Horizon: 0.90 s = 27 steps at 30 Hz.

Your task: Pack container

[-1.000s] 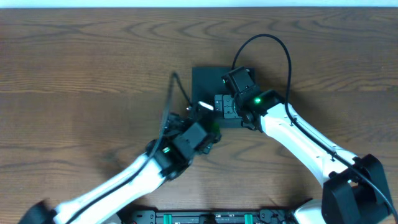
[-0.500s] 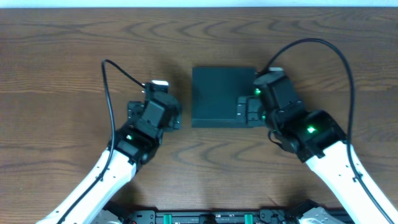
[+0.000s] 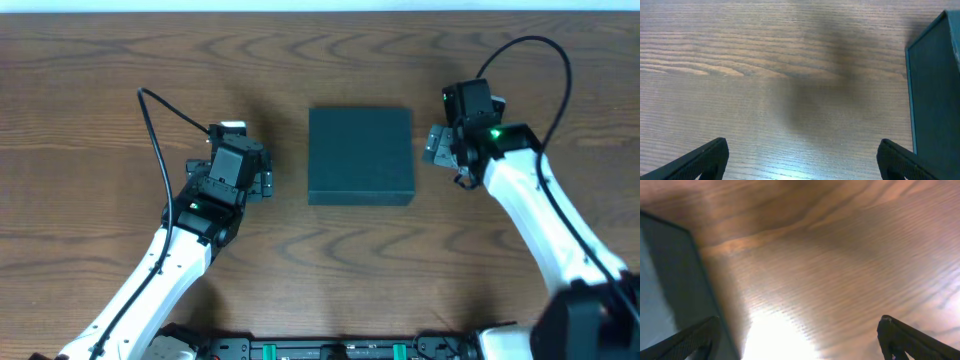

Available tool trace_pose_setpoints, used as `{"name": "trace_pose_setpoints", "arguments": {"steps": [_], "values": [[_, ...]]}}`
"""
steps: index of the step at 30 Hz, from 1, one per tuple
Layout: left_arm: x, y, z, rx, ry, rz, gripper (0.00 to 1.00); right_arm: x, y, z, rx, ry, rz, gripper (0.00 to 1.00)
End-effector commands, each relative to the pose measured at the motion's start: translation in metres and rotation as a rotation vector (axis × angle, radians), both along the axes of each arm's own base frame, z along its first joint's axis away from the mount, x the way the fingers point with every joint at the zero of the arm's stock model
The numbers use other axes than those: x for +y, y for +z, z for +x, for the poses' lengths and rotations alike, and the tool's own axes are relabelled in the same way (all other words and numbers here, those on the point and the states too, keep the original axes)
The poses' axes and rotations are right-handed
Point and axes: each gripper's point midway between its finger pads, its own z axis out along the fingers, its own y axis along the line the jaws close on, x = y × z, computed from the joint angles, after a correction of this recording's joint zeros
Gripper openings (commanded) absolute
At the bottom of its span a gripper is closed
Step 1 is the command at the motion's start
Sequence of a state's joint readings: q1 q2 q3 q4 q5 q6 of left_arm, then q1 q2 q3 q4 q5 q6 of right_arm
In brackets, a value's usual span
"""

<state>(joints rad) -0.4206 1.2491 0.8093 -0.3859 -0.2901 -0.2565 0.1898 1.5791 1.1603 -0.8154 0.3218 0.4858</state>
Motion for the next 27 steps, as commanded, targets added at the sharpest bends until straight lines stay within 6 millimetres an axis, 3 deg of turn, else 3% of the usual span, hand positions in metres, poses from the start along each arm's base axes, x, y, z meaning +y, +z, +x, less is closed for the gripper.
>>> {"name": "trace_pose_setpoints", "arguments": {"steps": [1,5,12,27], "values": [[-0.004,0.003,0.002,0.004,-0.025,-0.008,0.95,0.006,-0.022,0.004,0.054,0.022,0.029,0.99],[-0.013,-0.003,0.003,0.022,-0.053,-0.04,0.96,0.018,-0.05,0.007,0.112,0.041,0.081,0.99],[-0.017,-0.033,0.008,0.094,-0.058,-0.021,0.96,0.029,-0.08,0.006,0.181,0.057,0.128,0.99],[-0.026,-0.033,0.017,0.067,-0.075,-0.054,0.96,0.086,-0.078,0.022,0.096,0.194,0.192,0.99]]}}
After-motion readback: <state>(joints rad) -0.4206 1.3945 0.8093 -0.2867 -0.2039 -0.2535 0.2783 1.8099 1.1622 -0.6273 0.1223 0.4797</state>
